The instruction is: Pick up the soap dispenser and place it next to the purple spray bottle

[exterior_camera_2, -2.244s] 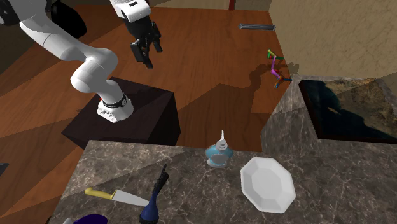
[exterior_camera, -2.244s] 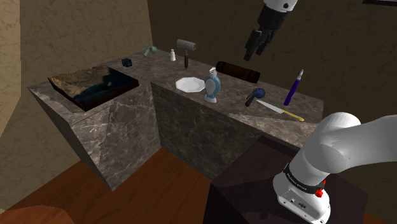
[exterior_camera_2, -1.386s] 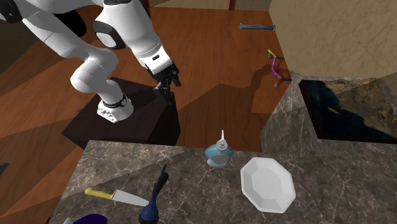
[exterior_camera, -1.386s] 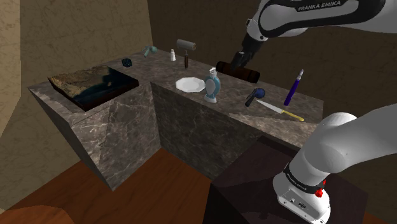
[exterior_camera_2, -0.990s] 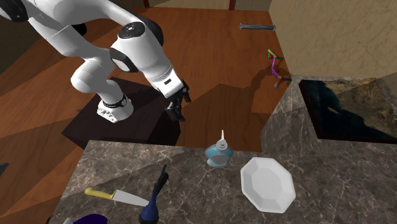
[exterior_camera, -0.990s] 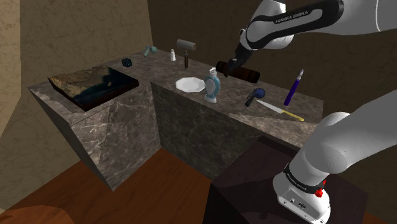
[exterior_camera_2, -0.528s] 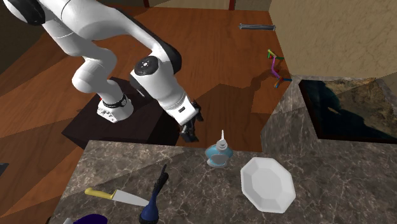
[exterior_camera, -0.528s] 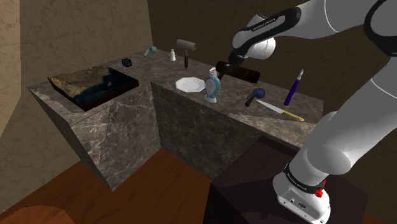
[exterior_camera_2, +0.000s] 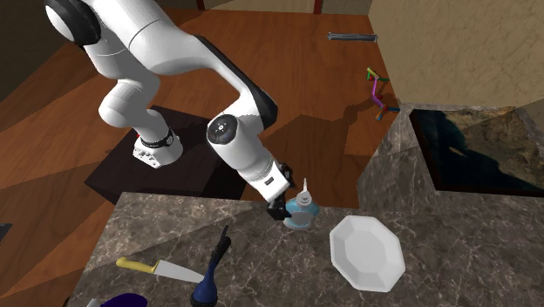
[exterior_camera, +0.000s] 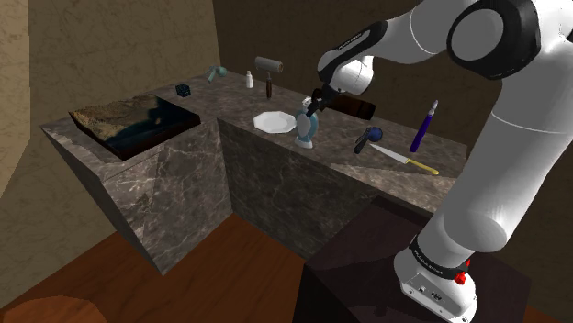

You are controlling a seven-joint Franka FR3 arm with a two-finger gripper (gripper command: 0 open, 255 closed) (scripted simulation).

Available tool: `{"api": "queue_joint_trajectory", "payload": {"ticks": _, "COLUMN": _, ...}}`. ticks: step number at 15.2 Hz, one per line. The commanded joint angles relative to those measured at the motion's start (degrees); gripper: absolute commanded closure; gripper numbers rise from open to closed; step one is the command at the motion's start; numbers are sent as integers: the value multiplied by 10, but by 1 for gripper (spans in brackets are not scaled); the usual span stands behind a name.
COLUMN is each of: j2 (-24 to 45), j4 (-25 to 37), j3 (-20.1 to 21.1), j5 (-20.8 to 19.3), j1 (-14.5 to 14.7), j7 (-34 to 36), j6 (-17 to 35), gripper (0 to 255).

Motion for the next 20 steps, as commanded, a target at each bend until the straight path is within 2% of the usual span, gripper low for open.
{"api": "queue_joint_trajectory", "payload": {"ticks": 1, "j2": 17, "j4": 6, "j3": 6, "j5": 20, "j1": -2, "j7": -14, "j6": 8, "gripper": 0}}
{"api": "queue_joint_trajectory", "payload": {"ticks": 5, "j2": 54, "j4": 23, "j3": 19, "j5": 58, "j1": -9, "j7": -41, "j6": 23, "gripper": 0}}
{"api": "queue_joint_trajectory", "payload": {"ticks": 13, "j2": 54, "j4": 23, "j3": 20, "j5": 58, "j1": -9, "j7": -40, "j6": 23, "gripper": 0}}
{"api": "queue_joint_trajectory", "payload": {"ticks": 14, "j2": 54, "j4": 23, "j3": 20, "j5": 58, "j1": -9, "j7": -40, "j6": 23, "gripper": 255}}
{"api": "queue_joint_trajectory", "payload": {"ticks": 20, "j2": 54, "j4": 22, "j3": 20, "j5": 58, "j1": -9, "j7": -41, "j6": 23, "gripper": 255}}
